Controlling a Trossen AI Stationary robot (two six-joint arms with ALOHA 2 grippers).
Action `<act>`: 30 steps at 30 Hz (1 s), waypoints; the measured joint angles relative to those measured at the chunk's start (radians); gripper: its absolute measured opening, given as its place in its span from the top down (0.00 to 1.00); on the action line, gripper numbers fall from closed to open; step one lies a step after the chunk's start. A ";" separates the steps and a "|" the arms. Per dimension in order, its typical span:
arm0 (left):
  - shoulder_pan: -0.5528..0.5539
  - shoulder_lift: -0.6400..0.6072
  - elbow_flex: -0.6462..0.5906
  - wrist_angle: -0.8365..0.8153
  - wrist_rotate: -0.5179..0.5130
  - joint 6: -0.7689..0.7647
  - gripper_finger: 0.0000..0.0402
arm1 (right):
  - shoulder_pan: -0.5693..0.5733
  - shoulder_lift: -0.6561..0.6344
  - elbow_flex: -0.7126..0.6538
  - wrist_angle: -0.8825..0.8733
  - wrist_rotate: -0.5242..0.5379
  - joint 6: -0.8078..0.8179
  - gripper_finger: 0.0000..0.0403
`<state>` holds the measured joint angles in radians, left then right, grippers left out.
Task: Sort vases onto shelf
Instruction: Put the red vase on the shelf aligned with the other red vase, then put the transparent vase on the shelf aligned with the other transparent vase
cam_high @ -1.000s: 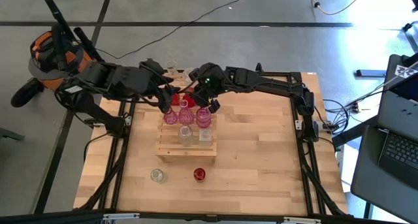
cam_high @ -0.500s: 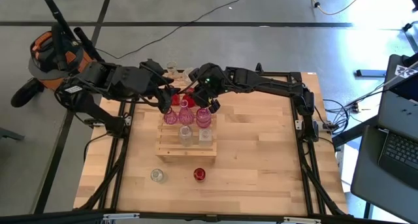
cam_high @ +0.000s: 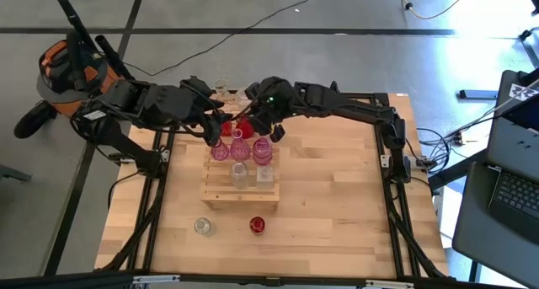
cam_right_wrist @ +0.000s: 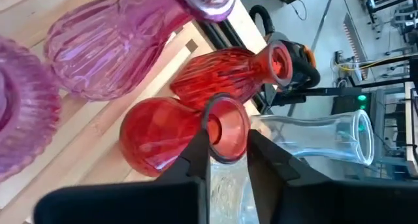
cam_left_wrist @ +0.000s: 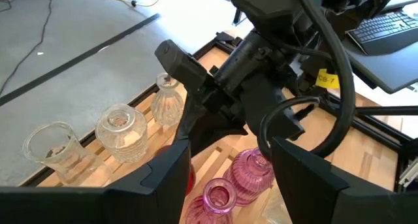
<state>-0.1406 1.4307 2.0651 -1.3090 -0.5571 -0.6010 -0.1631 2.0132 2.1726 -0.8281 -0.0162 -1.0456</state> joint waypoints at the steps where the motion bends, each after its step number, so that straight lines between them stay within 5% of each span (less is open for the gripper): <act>1: 0.000 0.000 0.000 0.000 0.000 0.000 0.49 | 0.000 0.000 0.009 -0.006 0.000 0.002 0.86; 12: -0.001 0.000 0.000 -0.001 0.029 -0.002 0.49 | 0.007 0.000 0.177 -0.190 0.043 0.013 0.87; 19: -0.044 -0.009 0.000 -0.117 0.156 -0.092 0.49 | 0.035 -0.078 0.159 -0.383 -0.026 0.235 0.91; 22: -0.115 -0.014 0.000 -0.265 0.195 -0.211 0.49 | 0.068 -0.095 0.159 -0.573 -0.027 0.331 0.92; 25: -0.219 -0.040 -0.033 -0.246 0.229 -0.284 0.49 | 0.120 -0.100 0.154 -0.756 0.002 0.415 0.93; 30: -0.427 -0.061 -0.083 -0.260 0.226 -0.461 0.49 | 0.260 -0.164 0.038 -0.720 0.006 0.529 0.93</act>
<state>-0.5680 1.3701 1.9819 -1.5690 -0.3313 -1.0624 0.0964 1.8490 2.2101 -1.5477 -0.0103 -0.5162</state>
